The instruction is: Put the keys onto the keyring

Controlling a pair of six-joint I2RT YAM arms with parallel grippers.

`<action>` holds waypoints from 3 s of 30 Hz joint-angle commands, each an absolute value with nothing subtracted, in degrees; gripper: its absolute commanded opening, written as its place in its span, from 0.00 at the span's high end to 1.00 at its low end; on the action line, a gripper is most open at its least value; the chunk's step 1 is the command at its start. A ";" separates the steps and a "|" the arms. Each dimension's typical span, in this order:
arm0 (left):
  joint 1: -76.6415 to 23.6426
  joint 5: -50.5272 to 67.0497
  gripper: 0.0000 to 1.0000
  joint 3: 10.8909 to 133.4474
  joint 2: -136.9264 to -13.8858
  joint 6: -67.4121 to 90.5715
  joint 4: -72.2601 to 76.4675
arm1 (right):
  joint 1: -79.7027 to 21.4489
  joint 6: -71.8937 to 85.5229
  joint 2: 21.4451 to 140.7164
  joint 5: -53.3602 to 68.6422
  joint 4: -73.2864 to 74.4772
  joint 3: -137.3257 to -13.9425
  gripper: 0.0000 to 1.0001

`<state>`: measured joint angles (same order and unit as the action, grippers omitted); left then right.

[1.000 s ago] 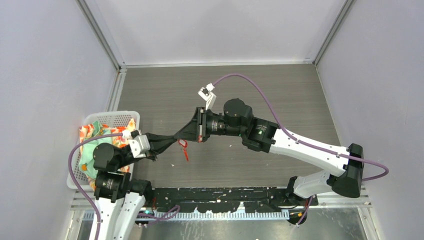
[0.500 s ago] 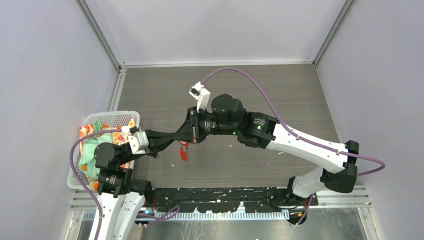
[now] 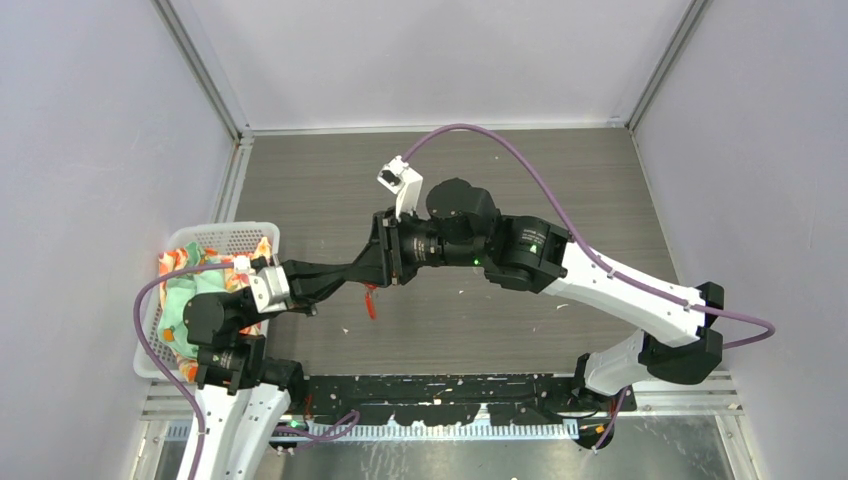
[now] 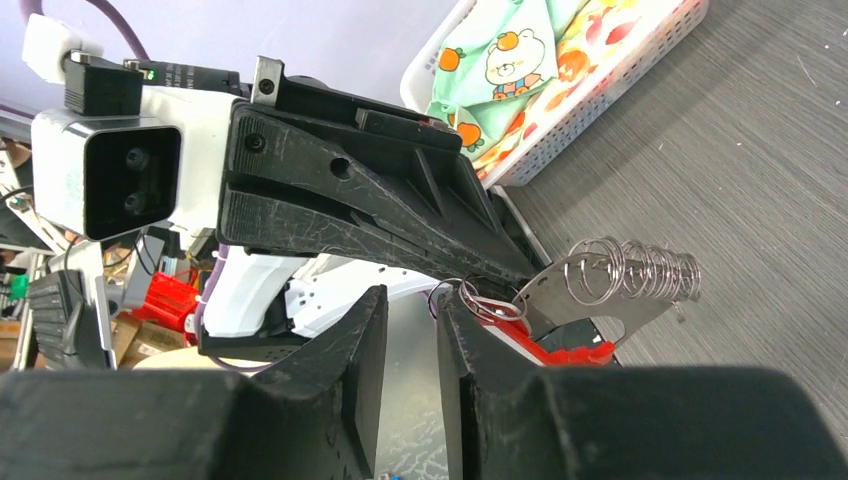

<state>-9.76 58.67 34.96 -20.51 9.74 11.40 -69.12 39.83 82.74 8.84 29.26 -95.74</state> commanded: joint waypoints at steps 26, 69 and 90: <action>-9.76 56.43 1.00 35.35 -20.94 13.72 22.03 | -69.88 35.66 84.14 10.05 41.40 -111.53 0.66; -11.05 65.63 1.00 43.68 -22.24 25.04 22.64 | -69.39 -17.95 89.27 26.39 55.41 -125.91 0.65; -11.56 66.16 1.00 44.63 -23.11 24.81 21.45 | -69.33 -15.67 92.33 28.51 52.09 -127.00 0.77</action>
